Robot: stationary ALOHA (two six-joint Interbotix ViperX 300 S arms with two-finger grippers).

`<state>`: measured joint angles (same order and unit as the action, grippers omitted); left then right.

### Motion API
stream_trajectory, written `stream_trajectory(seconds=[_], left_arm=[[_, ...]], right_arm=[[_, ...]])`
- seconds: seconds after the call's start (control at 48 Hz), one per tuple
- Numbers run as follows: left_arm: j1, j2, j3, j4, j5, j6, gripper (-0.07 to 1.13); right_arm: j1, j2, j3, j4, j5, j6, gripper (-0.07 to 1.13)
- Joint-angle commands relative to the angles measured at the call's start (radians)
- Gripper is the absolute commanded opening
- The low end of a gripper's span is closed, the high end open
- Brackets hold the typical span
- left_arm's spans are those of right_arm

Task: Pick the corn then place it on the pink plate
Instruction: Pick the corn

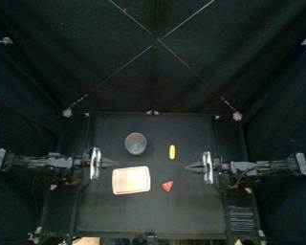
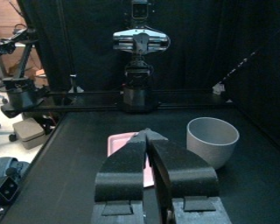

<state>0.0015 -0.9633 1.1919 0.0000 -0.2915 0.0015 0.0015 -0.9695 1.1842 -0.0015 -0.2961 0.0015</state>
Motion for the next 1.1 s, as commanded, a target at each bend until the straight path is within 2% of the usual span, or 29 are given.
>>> stream_trajectory(seconds=[0.021,0.25,0.354,0.479,0.583,0.896,1.104], left_arm=[[0.015,-0.043,-0.02,0.0,-0.003,0.002,-0.04],[0.02,-0.101,-0.014,-0.002,0.002,0.0,-0.03],[0.02,-0.101,-0.02,-0.002,0.014,0.0,-0.03],[0.023,-0.101,-0.021,0.0,0.018,0.002,-0.03],[0.025,-0.101,-0.021,0.0,0.018,0.003,-0.03],[0.025,-0.101,-0.017,0.0,0.021,0.002,-0.03],[0.025,-0.101,-0.018,0.0,0.025,0.002,-0.03]], right_arm=[[-0.043,0.038,-0.015,0.021,0.002,0.012,0.0],[-0.23,0.173,-0.043,0.233,0.098,0.115,0.06],[-0.278,0.236,-0.058,0.247,0.126,0.141,0.08],[-0.281,0.305,-0.077,0.247,0.129,0.15,0.15],[-0.287,0.367,-0.098,0.252,0.127,0.15,0.27],[-0.304,0.606,-0.158,0.255,0.054,0.152,0.74],[-0.354,0.749,-0.184,0.291,0.014,0.152,0.97]])
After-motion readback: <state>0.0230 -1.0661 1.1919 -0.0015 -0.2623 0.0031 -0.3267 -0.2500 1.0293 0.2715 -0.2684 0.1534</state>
